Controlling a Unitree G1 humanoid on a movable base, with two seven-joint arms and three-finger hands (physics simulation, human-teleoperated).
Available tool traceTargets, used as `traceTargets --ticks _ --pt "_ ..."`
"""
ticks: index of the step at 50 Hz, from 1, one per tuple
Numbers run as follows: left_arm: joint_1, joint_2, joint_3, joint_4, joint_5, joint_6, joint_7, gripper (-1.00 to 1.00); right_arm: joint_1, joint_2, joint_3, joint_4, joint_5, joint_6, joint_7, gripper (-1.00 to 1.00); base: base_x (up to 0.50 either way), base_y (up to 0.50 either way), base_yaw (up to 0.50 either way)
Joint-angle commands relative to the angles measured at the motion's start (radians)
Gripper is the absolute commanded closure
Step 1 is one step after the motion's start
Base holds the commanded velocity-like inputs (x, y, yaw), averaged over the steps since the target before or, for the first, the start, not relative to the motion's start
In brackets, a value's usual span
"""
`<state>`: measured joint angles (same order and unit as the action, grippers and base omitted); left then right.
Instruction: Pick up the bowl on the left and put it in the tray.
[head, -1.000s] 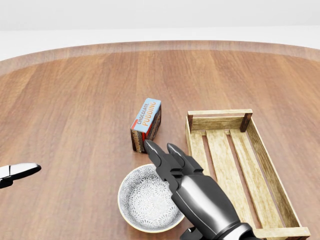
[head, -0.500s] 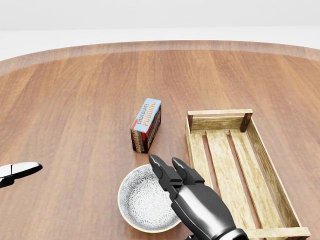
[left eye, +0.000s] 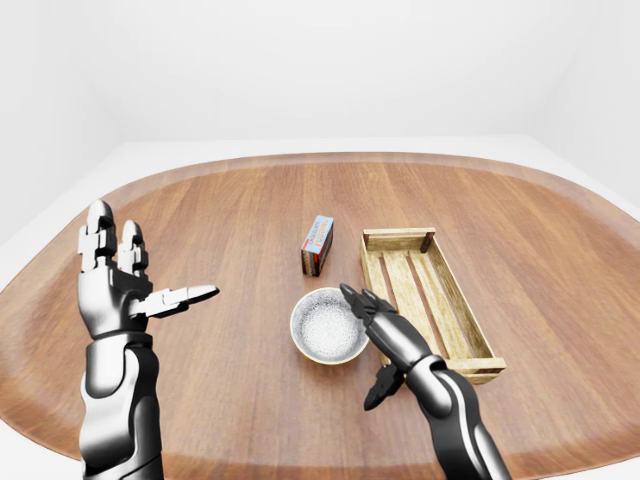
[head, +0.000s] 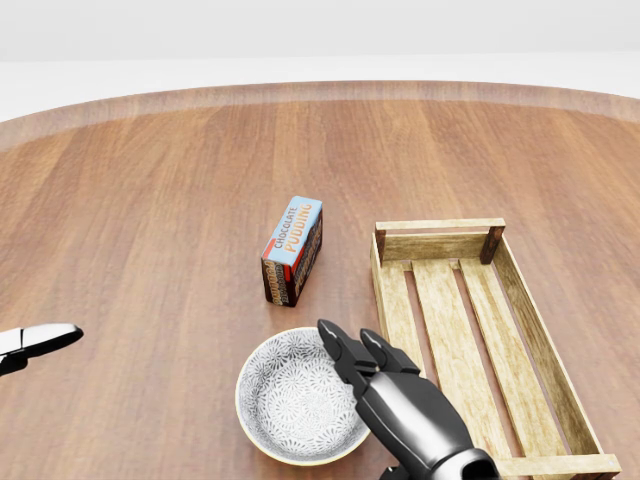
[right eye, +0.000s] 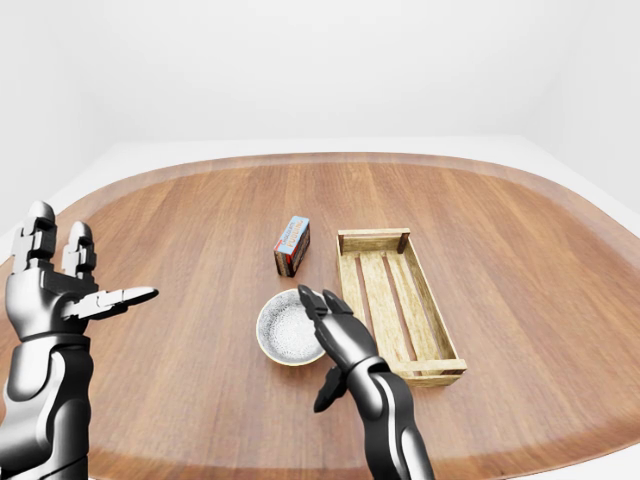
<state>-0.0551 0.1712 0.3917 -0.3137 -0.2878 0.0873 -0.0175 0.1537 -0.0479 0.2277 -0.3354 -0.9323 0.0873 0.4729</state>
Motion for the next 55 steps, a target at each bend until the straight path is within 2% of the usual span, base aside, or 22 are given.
traceTargets --ticks 1,30,55 --pt "-0.003 0.002 -0.002 -0.002 0.004 0.0 0.003 -1.0 -0.034 0.006 -0.02 0.065 0.009 0.0 0.005 -0.96 0.0 0.0 0.0" --pt "0.007 -0.002 0.003 0.001 -0.007 0.0 -0.001 -1.0 -0.085 0.024 0.007 0.145 -0.03 0.0 0.025 -0.96 0.0 0.0 0.0" --pt "0.01 -0.008 -0.005 0.001 -0.004 0.0 -0.005 -1.0 -0.134 0.032 -0.014 0.277 -0.025 0.0 0.012 -0.97 0.0 0.0 0.0"
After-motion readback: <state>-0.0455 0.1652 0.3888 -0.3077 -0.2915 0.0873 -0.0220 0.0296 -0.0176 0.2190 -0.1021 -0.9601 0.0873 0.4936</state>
